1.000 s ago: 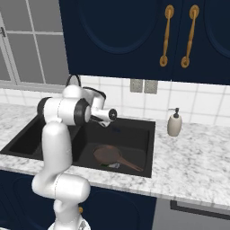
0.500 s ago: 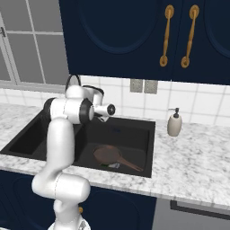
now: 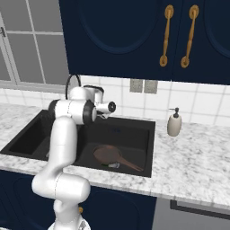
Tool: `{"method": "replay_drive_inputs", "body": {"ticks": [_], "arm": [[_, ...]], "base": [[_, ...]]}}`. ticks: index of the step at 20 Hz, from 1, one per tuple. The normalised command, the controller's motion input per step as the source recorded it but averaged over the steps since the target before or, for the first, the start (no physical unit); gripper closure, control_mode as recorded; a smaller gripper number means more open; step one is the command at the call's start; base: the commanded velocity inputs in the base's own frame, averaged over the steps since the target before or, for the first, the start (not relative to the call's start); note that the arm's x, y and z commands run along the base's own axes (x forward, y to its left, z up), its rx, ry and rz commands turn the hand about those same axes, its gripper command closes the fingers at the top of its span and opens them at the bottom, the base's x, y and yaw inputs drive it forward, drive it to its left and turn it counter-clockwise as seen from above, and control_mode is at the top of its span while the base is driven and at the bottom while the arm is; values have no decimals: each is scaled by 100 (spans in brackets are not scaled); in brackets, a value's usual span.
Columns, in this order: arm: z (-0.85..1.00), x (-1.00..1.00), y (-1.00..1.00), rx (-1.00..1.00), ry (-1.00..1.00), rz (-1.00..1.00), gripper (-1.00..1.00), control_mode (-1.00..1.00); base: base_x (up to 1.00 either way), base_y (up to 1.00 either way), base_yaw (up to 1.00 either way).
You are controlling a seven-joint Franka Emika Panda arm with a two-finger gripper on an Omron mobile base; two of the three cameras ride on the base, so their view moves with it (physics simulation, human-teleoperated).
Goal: Pick the pan and sponge and place them into the sink. Then turn on the water.
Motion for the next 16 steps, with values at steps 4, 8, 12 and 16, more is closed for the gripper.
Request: {"method": "replay_drive_inputs", "body": {"ticks": [4, 8, 12, 16], "arm": [[-55, 1, 1, 0, 6, 0, 100, -100], [-13, 12, -3, 2, 10, 0, 100, -100], [-18, 7, -8, 16, 3, 0, 100, -100], [-44, 0, -21, 42, 12, 0, 100, -100]], "base": [[0, 0, 0], [0, 0, 0], [0, 0, 0], [0, 0, 0]]}}
